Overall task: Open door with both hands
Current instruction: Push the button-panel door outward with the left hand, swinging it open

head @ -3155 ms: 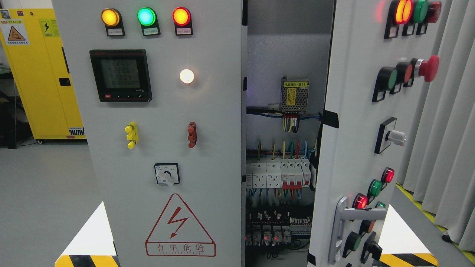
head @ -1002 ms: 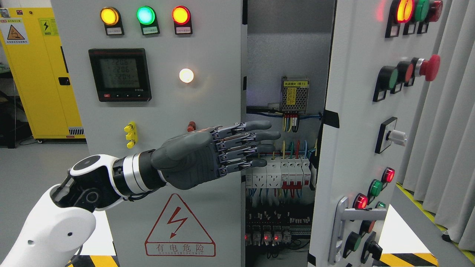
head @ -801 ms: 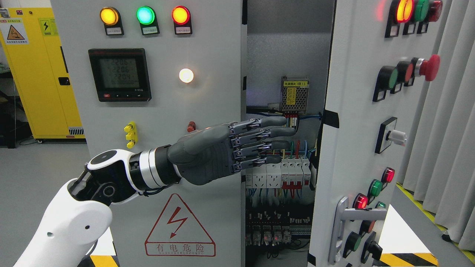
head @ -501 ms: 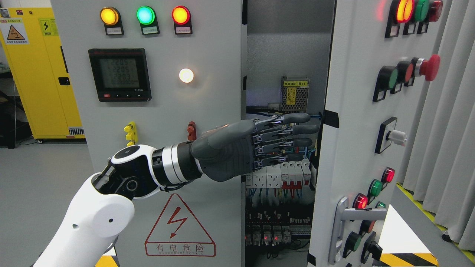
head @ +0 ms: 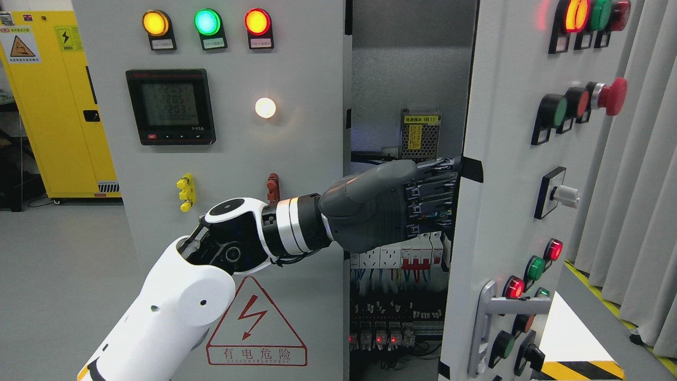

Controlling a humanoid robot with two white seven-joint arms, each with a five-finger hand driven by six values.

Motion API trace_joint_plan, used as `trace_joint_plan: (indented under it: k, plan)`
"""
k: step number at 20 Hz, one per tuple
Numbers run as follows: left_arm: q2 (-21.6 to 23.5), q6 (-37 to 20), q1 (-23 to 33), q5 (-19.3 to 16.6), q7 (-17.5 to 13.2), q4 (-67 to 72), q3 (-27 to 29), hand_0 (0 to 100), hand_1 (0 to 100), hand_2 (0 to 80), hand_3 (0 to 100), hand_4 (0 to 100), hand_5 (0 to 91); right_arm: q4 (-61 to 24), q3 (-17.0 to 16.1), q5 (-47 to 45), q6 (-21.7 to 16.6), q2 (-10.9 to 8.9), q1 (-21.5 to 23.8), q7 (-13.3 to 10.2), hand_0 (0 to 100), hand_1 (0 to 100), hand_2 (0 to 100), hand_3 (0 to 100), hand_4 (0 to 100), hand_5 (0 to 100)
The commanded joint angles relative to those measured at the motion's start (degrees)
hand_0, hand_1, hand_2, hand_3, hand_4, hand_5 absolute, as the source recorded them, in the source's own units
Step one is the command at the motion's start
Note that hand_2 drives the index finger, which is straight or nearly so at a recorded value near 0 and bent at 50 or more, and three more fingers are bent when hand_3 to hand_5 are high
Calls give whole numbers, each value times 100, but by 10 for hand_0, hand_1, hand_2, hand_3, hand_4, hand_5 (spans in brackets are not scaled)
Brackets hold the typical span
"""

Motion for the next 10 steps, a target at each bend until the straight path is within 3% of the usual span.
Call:
trace_joint_plan:
  k: [1, 10]
  plan:
    - [-661, -9, -97, -76, -2, 339, -213, 120, 556, 0, 0, 0, 0, 0, 0, 0, -1, 0, 53, 23, 0, 500, 40, 0, 0, 0]
    - [-1179, 0, -141, -261, -2, 426, -231, 120, 556, 0, 0, 0, 0, 0, 0, 0, -1, 0, 53, 14, 0, 500, 40, 0, 0, 0]
